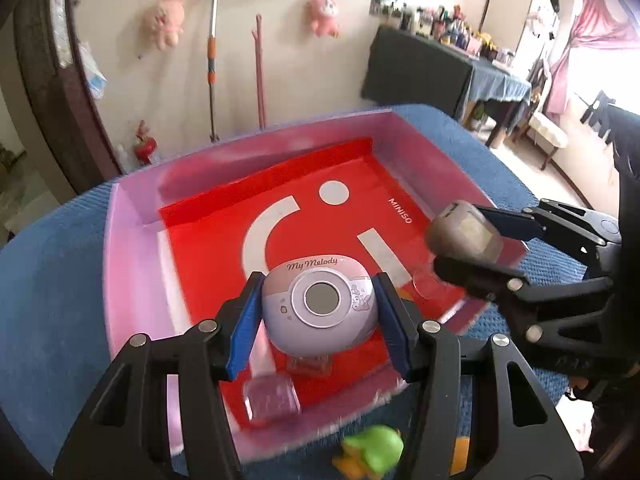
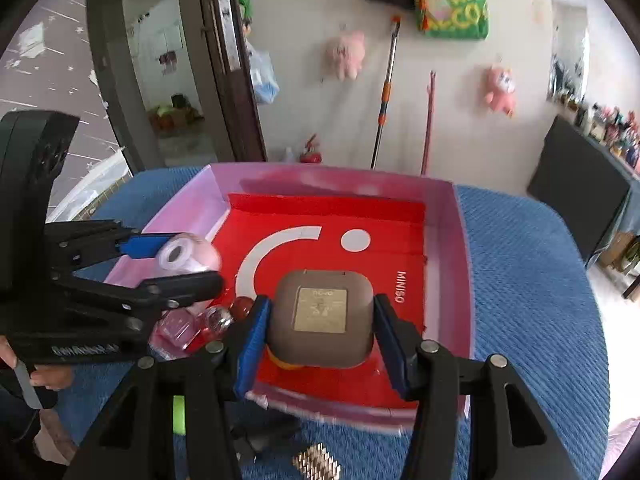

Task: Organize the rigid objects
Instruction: 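Carry the pink compact and brown case into the tray and open both tools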

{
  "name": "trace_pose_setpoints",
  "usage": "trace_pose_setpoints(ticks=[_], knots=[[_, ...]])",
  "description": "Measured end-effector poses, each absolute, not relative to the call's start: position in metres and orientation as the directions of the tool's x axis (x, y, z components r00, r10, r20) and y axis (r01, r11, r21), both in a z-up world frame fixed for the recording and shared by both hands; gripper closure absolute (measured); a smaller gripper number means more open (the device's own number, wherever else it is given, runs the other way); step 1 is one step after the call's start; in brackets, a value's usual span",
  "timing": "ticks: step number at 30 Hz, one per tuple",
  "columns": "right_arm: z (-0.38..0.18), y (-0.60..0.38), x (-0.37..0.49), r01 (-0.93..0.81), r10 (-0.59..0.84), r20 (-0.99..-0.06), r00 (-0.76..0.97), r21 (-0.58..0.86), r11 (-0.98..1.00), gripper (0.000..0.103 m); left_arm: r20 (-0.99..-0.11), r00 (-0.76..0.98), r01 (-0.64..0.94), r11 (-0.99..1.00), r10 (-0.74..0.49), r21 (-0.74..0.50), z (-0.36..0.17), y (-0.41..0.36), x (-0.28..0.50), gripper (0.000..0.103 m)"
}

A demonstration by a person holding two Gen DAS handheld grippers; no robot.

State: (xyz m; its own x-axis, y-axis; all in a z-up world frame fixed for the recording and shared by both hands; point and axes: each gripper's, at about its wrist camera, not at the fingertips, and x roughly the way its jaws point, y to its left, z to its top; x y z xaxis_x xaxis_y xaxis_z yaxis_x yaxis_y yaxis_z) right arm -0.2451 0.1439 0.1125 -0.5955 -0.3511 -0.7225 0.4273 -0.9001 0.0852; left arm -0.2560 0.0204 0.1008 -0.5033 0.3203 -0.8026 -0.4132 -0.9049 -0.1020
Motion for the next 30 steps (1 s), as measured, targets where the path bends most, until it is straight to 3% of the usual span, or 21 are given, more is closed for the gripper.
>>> trace_pose_setpoints(ticks=[10,30], knots=[[0.083,0.128,-0.298,0.445,-0.276,-0.813,-0.512,0.024,-0.895,0.049,-0.871,-0.397,-0.427,-0.898,0.290,-0.104,0.069,0.031,-0.310,0.051],[0.045,0.112,-0.320,0.536,-0.153,-0.915,-0.374,-0.078,-0.841,0.049,-0.914,-0.270,-0.458,-0.875,0.303,-0.155,0.042,0.027,-0.323,0.051]])
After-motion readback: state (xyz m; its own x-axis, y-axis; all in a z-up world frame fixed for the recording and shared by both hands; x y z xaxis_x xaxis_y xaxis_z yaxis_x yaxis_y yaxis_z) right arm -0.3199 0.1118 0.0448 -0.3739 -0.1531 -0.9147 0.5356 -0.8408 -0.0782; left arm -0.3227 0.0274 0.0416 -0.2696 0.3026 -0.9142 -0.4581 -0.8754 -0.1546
